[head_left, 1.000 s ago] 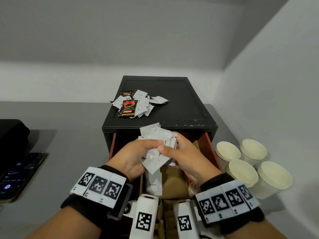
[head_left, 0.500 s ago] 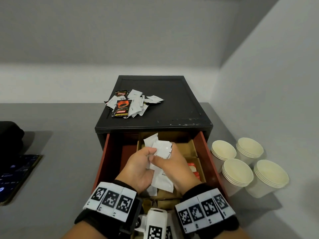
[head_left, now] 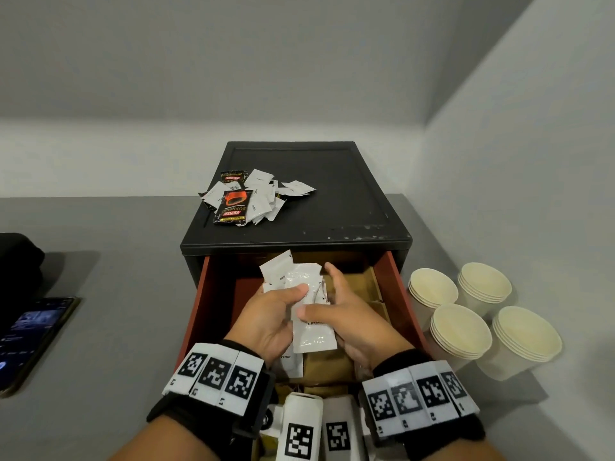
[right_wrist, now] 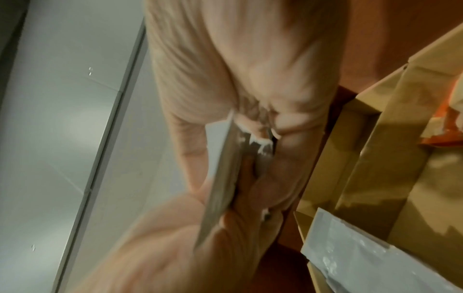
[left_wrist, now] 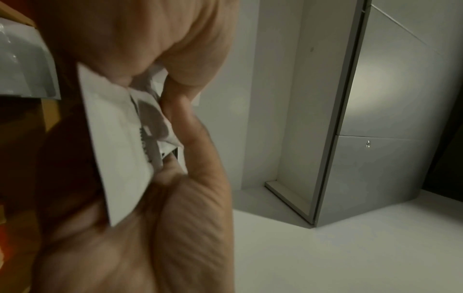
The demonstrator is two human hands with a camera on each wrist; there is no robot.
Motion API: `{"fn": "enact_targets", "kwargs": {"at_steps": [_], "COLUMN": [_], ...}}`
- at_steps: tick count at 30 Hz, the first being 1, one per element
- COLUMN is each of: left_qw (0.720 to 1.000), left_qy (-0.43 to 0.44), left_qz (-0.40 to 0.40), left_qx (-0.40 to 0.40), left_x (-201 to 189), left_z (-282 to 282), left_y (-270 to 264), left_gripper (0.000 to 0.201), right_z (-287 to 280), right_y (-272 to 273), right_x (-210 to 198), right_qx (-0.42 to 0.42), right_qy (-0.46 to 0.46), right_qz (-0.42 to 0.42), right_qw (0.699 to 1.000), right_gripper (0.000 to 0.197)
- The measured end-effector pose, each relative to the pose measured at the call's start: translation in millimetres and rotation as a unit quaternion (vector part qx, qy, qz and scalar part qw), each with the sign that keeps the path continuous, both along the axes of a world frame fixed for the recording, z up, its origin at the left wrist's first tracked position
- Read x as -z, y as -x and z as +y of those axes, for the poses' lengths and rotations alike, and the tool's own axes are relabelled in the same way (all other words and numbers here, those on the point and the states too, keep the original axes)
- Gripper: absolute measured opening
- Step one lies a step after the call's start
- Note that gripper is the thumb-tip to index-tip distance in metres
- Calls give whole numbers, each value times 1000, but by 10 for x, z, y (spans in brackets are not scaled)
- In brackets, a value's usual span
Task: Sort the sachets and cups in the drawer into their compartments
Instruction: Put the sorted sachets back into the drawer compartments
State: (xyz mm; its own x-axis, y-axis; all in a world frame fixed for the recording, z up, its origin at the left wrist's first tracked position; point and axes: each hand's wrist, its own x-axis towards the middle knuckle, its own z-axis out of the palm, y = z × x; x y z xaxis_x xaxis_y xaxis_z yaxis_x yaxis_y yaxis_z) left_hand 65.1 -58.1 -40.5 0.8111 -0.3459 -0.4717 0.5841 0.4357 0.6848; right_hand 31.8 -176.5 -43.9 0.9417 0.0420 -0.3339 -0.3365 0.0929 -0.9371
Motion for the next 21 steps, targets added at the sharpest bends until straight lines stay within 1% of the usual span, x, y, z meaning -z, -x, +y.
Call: {"fn": "enact_targets", "kwargs": {"at_steps": [2, 3, 5, 7, 9, 11, 12, 13, 14, 15, 17, 19, 21], "left_qw": [1000, 999, 998, 997, 996, 994, 994, 994, 993, 994, 995, 994, 994], "left_qy": [12, 19, 31, 43, 64, 84, 86, 89, 90, 86, 67, 65, 65], "left_qz": [4, 9, 16, 25, 36, 49, 56, 60, 63, 59, 39, 31, 20], "left_qx": [-24, -38, -56, -56, -51, -42, -38, -37, -39, -45, -66, -83, -90], "left_x": [4, 10, 6, -13, -29, -58, -70, -73, -77, -79, -81, -70, -56], "left_z": [30, 46, 78, 109, 129, 149, 159, 166, 177, 187, 199, 196, 196], "left_y": [-25, -42, -64, -72, -80, -67, -59, -54, -46, -44, -32, -10, 5], "left_gripper": [25, 25, 22, 19, 25, 26, 23, 22, 22, 20, 16, 25, 35], "right_z": [-58, -93, -172, -204, -161, -87, -60, -48, -43, -41, -45, -48, -30], "right_y": [47, 78, 139, 183, 195, 184, 177, 175, 177, 180, 189, 166, 103], "right_x": [-54, -86, -151, -198, -184, -120, -98, -90, -102, -124, -193, -238, -225], "right_qx": [-8, -10, -10, -26, -63, -86, -85, -78, -67, -52, -5, 54, 103], "right_qy": [-1, 15, 104, 216, 304, 382, 405, 411, 404, 383, 295, 182, 126], "right_qz": [7, -4, -61, -137, -193, -246, -262, -273, -284, -290, -280, -239, -173], "right_qw": [1000, 1000, 993, 966, 931, 887, 872, 866, 867, 876, 913, 952, 971], "right_gripper": [94, 88, 75, 70, 62, 43, 33, 28, 28, 30, 27, 16, 8]}}
